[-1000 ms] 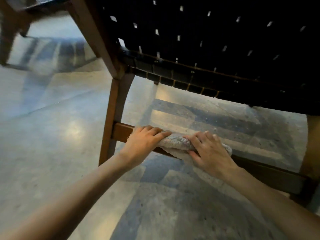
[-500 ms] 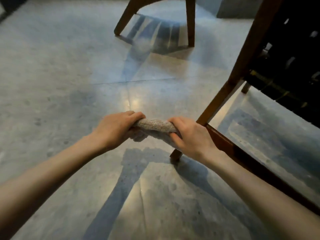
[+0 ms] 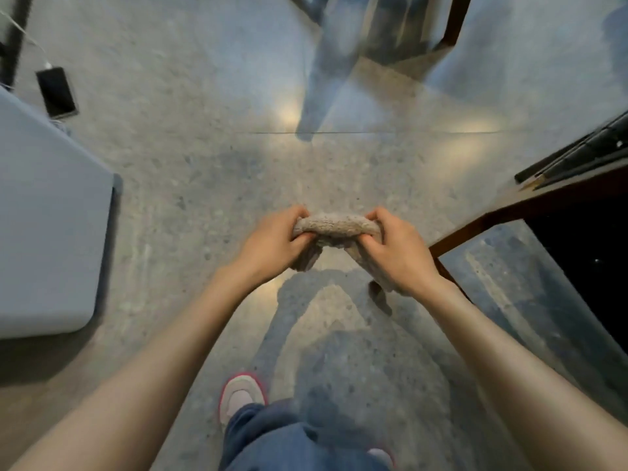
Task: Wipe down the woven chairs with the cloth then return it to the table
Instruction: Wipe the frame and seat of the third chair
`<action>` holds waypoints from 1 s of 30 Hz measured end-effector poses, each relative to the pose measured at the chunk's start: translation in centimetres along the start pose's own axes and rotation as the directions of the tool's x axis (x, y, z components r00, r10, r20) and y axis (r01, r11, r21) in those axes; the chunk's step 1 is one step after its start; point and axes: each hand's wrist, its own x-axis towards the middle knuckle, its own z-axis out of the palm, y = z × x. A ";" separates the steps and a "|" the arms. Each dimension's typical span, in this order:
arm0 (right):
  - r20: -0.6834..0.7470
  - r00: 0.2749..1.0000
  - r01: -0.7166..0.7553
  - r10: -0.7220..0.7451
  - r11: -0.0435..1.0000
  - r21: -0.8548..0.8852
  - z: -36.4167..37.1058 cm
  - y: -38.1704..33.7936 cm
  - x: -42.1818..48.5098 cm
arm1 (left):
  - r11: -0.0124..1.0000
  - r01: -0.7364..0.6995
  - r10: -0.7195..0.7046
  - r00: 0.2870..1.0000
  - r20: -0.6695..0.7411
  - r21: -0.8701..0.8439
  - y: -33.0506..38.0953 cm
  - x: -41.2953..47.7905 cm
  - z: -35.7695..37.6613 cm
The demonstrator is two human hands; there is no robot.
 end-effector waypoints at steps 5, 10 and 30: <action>0.038 0.997 -0.071 0.070 0.997 0.028 -8.2 -9.3 -2.9 | 0.839 0.267 -0.270 0.961 0.063 -0.474 6.5 -4.3 -8.1; 0.099 0.988 -0.121 0.116 0.991 0.051 -16.4 -18.1 -5.1 | 0.737 0.390 -0.411 0.907 0.093 -0.552 13.3 -7.2 -16.8; 0.064 0.903 -0.357 0.425 0.660 0.661 -41.7 -23.3 13.2 | 0.799 -0.576 0.533 0.811 0.239 0.173 32.1 16.0 -36.5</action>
